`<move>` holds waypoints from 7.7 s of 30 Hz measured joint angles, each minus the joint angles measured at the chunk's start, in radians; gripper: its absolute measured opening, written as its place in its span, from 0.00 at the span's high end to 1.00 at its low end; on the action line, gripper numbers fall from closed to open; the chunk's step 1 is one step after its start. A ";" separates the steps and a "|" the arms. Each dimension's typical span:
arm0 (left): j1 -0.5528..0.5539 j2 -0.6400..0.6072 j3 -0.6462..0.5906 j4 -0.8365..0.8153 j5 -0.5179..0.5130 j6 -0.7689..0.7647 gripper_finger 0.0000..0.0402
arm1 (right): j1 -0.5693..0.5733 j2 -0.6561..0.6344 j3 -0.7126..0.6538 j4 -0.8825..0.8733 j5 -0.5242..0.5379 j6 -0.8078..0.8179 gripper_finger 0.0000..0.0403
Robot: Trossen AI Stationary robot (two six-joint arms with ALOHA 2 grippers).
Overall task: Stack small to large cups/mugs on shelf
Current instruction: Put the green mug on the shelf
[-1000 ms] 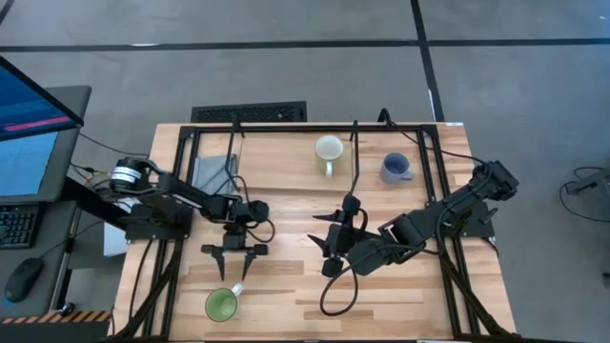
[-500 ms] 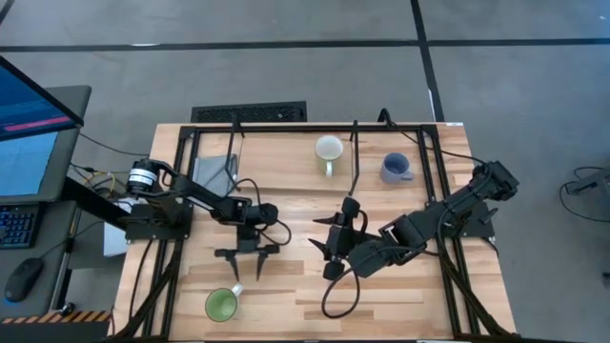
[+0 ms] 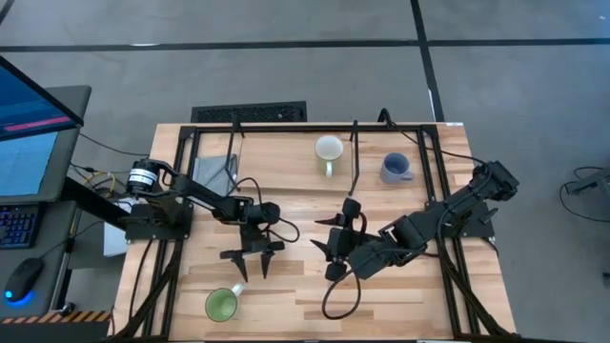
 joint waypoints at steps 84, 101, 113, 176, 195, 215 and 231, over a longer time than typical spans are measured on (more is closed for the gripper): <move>-0.273 -0.101 -0.006 -0.259 -0.160 0.442 0.37 | -0.038 0.000 0.000 -0.020 -0.004 0.131 0.41; -0.271 -0.103 -0.006 -0.259 -0.136 0.420 0.37 | -0.038 0.000 0.000 -0.021 -0.004 0.132 0.41; -0.271 -0.104 -0.006 -0.259 -0.136 0.400 0.37 | -0.038 0.000 0.000 -0.021 -0.005 0.132 0.41; -0.249 -0.105 -0.006 -0.254 -0.175 0.369 0.86 | -0.038 0.000 0.000 -0.021 -0.027 0.132 0.41; -0.238 -0.105 -0.006 -0.206 -0.207 0.325 0.88 | -0.038 0.000 0.000 -0.021 -0.027 0.131 0.41; -0.167 -0.161 -0.006 -0.031 -0.620 -0.003 0.88 | -0.020 0.000 0.000 -0.024 -0.026 0.126 0.41; -0.140 -0.195 -0.003 0.074 -1.013 -0.238 0.88 | 0.003 -0.052 0.002 -0.283 0.238 0.237 0.41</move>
